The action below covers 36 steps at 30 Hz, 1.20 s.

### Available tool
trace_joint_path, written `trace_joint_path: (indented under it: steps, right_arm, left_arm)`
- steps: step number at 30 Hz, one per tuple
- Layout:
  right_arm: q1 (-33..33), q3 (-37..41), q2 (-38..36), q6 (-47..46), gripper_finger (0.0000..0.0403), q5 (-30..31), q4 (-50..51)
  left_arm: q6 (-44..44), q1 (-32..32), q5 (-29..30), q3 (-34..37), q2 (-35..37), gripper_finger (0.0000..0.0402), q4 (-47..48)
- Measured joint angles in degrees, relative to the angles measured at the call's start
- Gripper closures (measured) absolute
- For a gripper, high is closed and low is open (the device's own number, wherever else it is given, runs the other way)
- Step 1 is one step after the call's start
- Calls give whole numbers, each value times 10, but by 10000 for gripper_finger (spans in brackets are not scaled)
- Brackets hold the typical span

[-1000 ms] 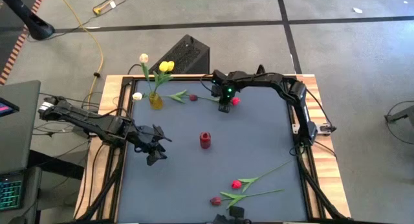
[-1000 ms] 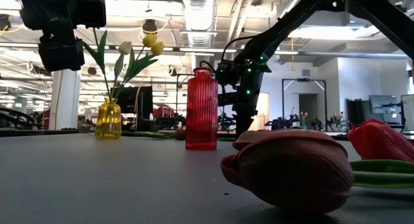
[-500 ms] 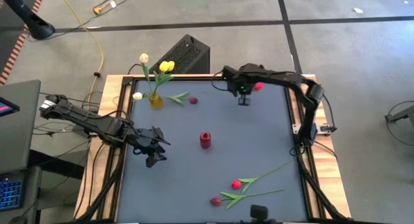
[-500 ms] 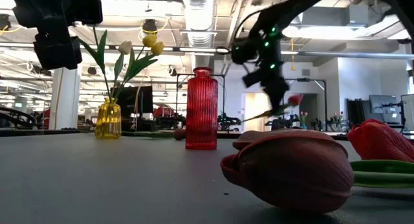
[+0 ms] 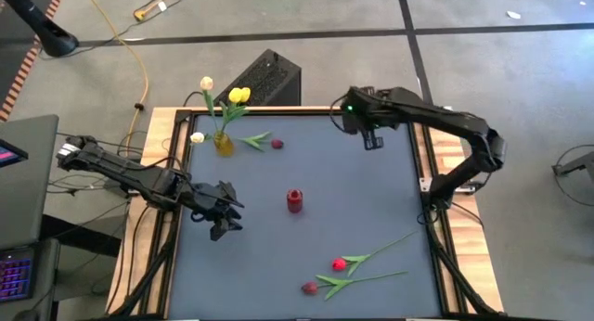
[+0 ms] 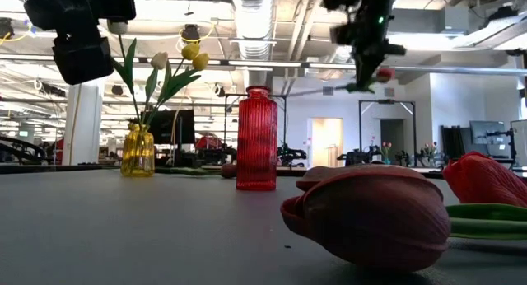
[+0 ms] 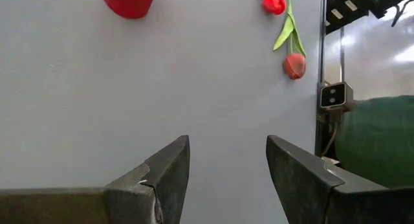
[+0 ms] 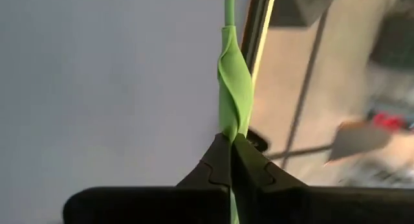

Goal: Sort flowers into vase by color
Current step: Put the top pink flower into the red vase

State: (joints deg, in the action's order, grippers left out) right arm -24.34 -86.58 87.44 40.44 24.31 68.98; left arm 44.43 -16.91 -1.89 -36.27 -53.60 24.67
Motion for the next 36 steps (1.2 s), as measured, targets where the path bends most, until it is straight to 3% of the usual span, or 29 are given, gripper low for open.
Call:
trace_joint_path:
  steps: [4,10,17,27,36]
  right_arm:
    - [61,0,-35,65,380,56,-16]
    - [157,0,-53,158,380,204,-85]
    - [238,0,-54,346,380,323,-159]
    - [331,0,-53,533,380,367,-208]
    - [357,0,-53,619,380,362,-252]
  left_arm:
    - [-14,0,27,0,0,210,0]
    - [-38,17,30,0,0,210,-2]
    - [-52,41,17,0,0,210,-2]
    - [-52,55,16,0,0,210,-2]
    - [-52,55,6,0,0,210,-2]
